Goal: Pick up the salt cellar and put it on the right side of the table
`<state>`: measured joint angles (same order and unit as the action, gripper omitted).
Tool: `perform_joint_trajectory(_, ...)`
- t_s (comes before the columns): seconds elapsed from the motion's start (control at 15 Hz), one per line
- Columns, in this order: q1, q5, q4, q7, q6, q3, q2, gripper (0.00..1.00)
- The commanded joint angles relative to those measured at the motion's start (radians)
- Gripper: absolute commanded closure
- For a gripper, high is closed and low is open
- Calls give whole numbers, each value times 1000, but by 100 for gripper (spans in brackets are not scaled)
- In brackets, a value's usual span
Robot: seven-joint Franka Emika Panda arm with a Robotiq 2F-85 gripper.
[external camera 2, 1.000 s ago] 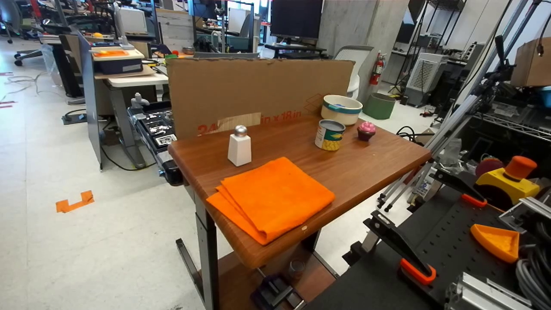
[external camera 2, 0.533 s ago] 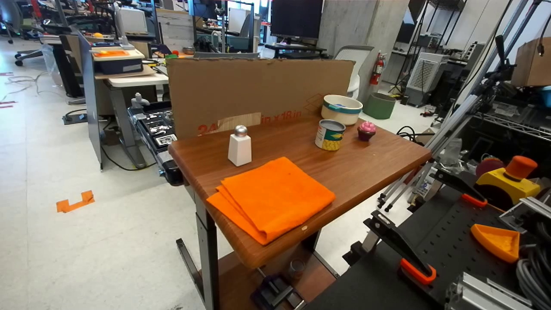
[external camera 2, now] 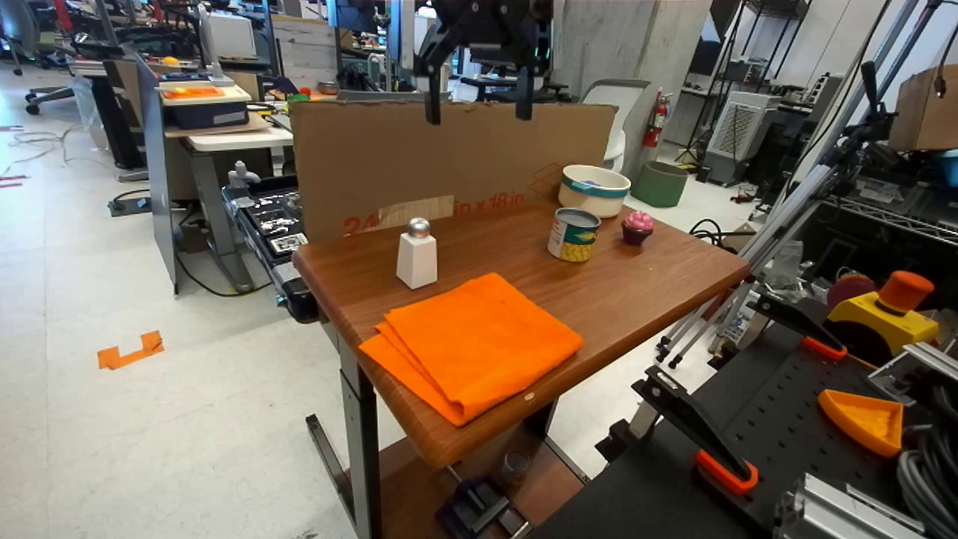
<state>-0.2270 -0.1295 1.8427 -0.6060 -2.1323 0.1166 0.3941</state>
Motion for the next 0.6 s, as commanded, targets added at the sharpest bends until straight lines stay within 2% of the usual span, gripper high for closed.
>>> perform_joint_trajectory(0.0, -51, -24, -95, -50, 42, -41, 99, 0)
perform_joint_trajectory(0.53, -107, -30, -223, -57, 41, -80, 255, 0)
